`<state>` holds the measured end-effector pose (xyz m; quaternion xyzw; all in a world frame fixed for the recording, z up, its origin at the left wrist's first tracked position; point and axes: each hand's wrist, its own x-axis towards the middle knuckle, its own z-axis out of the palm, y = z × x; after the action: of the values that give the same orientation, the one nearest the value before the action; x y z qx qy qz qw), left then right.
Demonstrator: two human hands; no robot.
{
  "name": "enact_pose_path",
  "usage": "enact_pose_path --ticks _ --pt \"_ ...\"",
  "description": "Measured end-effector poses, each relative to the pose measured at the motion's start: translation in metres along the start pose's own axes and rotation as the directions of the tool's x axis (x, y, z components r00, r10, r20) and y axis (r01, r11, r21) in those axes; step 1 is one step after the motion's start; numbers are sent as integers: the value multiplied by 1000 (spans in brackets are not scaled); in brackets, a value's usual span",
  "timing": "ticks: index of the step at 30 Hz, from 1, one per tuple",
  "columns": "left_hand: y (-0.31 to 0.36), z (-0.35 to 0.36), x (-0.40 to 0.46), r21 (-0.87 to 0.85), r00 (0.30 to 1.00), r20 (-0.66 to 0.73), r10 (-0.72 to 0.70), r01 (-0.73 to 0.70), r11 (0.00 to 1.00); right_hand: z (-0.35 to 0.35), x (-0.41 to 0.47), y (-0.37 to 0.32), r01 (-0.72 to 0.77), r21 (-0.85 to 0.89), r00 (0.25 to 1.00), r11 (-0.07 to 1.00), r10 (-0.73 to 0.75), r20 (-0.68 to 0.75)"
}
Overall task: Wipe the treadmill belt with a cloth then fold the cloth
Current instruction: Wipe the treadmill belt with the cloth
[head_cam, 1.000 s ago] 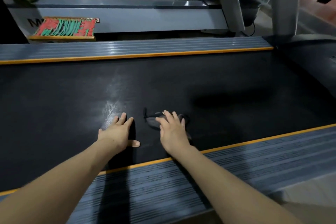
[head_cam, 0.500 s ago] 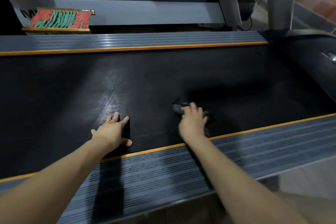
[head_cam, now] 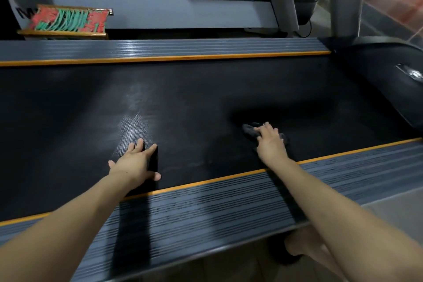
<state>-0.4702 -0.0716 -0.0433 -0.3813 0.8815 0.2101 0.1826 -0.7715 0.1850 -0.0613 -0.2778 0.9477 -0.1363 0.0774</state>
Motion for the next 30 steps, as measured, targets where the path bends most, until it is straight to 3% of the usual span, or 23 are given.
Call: enact_pose_path --ticks 2,5,10,15,20,24,27,30 --pt "2 -2 -1 -7 1000 5 3 -3 1000 3 -4 -8 -83 31 997 996 82 8" --pt "5 -4 -4 -15 1000 10 -4 4 1000 22 -25 -52 -70 21 997 997 70 -24" --pt "3 -3 -10 3 1000 -11 17 -17 1000 65 -80 -159 177 94 978 980 -186 97" --pt "-12 8 -24 64 996 -55 74 -70 995 54 -69 -131 342 137 924 930 -359 132" --pt "-27 20 -41 107 986 -140 89 -74 991 24 -36 -63 121 50 991 991 -124 55" --pt "-33 21 -48 64 984 -173 48 -37 997 28 -41 -77 17 67 998 998 -21 56" --pt "-43 19 -48 57 986 -161 32 -23 998 42 -57 -114 78 42 996 996 -80 50" --pt "-52 16 -49 58 988 -155 11 -2 998 60 -77 -164 231 71 966 970 -237 103"
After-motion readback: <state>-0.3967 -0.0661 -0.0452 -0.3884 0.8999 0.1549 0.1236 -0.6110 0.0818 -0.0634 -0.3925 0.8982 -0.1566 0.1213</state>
